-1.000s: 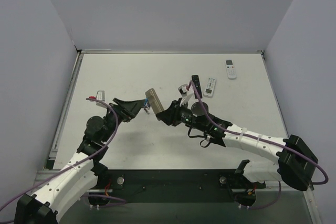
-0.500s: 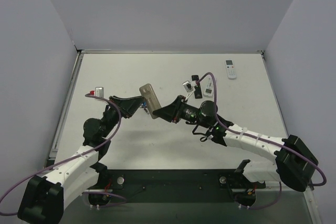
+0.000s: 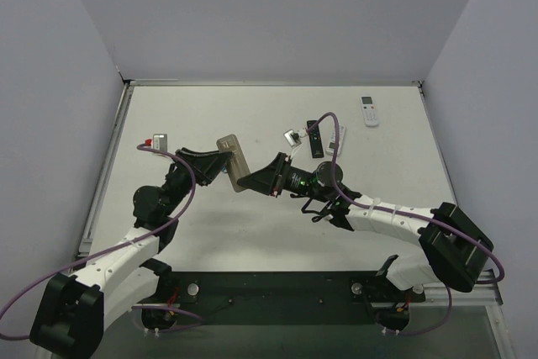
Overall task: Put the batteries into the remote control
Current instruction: Adjust the remote control.
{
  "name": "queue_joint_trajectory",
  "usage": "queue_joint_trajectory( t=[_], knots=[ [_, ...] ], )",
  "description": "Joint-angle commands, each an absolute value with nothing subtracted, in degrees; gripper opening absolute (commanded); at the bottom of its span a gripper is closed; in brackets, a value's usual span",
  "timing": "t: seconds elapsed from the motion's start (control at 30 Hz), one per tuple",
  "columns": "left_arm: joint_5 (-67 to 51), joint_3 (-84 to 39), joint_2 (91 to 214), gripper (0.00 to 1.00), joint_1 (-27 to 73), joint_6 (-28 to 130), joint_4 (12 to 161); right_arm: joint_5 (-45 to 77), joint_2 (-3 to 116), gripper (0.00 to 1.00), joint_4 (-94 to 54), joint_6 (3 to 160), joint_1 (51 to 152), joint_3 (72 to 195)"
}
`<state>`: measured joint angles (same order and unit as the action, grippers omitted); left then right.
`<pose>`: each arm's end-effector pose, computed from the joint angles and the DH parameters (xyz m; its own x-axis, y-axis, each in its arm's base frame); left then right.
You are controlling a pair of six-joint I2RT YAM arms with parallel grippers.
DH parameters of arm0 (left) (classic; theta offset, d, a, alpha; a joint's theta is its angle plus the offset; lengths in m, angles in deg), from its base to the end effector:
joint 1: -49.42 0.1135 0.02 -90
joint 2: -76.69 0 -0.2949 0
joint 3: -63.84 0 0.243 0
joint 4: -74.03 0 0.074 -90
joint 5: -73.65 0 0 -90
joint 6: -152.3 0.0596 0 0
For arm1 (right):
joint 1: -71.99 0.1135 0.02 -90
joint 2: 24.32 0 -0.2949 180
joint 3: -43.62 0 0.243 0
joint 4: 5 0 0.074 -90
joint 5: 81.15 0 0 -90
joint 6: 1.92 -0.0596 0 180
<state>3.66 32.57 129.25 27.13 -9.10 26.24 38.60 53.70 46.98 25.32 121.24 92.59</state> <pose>0.1620 -0.0885 0.3174 -0.4746 -0.7679 -0.4302 0.5953 0.0799 -0.7995 0.1650 0.2367 0.3330 -0.7336 0.3312 -0.5934 -0.6637 -0.1615 0.7304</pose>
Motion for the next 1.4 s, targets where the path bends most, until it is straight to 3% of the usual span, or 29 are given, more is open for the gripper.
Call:
queue_joint_trajectory(
  t=[0.0,0.23,0.37,0.67,0.8,0.83,0.93,1.03,1.1,1.13,1.17,1.2,1.3,1.37],
  knots=[
    [5.5,29.3,129.5,0.63,27.2,-10.1,19.6,41.1,54.3,0.00,55.1,23.4,121.3,95.1],
    [4.3,29.4,128.8,0.60,27.4,-10.0,20.4,42.4,54.3,0.00,54.6,23.4,121.3,95.1],
    [3.3,29.6,127.9,0.66,28.1,-9.6,21.9,42.9,54.2,0.00,54.4,23.4,121.3,94.8],
    [3.3,29.4,127.6,0.66,28.7,-9.2,24.0,43.2,53.4,0.00,53.1,24.0,121.3,95.0],
    [2.7,29.7,127.5,0.48,28.8,-9.2,24.3,43.6,53.6,0.00,52.6,24.3,121.4,95.4],
    [2.6,29.7,127.5,0.39,28.8,-9.1,24.4,43.6,53.7,0.00,52.5,24.4,121.4,95.4],
    [2.1,29.8,127.4,0.26,28.9,-8.9,24.9,43.8,53.9,0.00,52.4,24.4,121.6,95.4],
    [1.8,29.9,127.1,0.08,29.1,-8.8,25.6,43.9,53.8,0.00,51.5,25.4,121.6,95.2],
    [1.9,29.9,126.7,0.00,29.1,-8.7,26.8,44.0,53.1,0.10,49.4,26.7,121.6,95.3],
    [2.2,29.7,126.5,0.00,29.2,-8.6,27.5,44.0,52.7,0.27,48.2,29.1,121.6,95.4],
    [2.4,29.6,125.9,0.00,29.2,-8.4,28.5,43.9,52.1,0.37,44.9,30.6,121.6,95.4],
    [2.9,29.4,125.6,0.00,29.4,-8.2,31.5,43.3,50.3,0.55,42.5,32.7,121.6,95.6],
    [3.5,27.8,124.1,0.00,29.8,-7.4,41.2,41.0,45.6,0.80,28.6,41.8,121.6,98.1],
    [3.8,26.3,123.1,0.00,30.1,-6.4,49.0,39.2,42.2,0.86,16.8,48.8,121.8,101.0]
  ],
)
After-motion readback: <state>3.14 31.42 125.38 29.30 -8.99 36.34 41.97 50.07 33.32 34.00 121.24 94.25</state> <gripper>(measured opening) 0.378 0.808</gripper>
